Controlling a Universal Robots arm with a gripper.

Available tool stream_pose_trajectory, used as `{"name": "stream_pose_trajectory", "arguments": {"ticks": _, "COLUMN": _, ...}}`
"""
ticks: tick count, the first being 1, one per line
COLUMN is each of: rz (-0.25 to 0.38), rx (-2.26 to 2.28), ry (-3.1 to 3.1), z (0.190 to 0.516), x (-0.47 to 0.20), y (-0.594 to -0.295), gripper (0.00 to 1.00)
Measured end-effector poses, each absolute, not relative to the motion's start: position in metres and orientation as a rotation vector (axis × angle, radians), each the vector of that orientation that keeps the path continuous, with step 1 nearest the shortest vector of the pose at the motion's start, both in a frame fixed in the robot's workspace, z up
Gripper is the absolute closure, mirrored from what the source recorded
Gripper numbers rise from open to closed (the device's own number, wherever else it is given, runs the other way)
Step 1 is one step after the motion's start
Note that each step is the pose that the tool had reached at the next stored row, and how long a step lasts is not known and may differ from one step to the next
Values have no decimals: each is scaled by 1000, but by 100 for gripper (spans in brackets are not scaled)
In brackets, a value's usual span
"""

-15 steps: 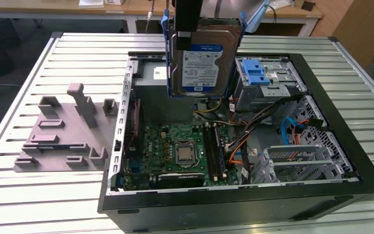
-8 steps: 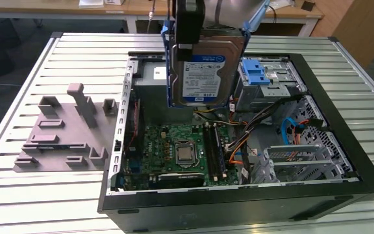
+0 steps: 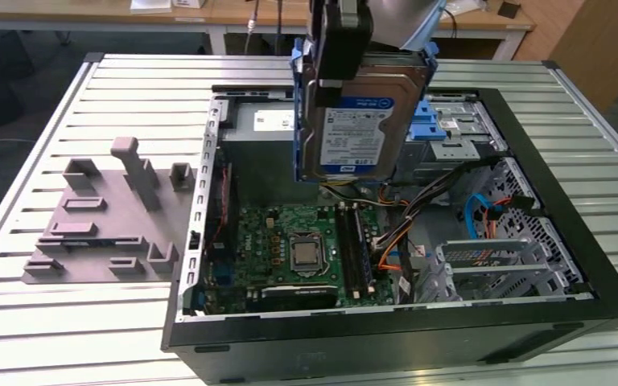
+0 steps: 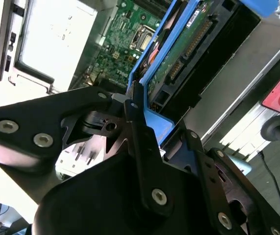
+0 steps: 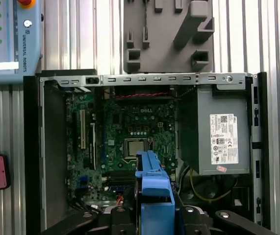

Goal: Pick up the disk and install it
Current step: 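Insert the disk into the insertion slot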

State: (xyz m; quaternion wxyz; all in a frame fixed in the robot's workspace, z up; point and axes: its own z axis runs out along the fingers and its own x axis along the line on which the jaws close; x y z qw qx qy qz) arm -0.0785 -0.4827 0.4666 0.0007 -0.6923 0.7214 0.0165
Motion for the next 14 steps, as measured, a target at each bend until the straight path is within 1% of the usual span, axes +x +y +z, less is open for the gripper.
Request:
{"name": "stream_pose_trajectory", "arguments": {"ticks": 8, "rz": 52, "rx": -2174, "ry": 2265, "z": 463, "x": -78, "y": -513, "gripper": 63}}
{"name": "stream_pose_trajectory", "arguments": {"ticks": 14, "rz": 52, "rx": -2174, "ry": 2265, "z": 462, "x": -73, "y": -514, "gripper": 63}}
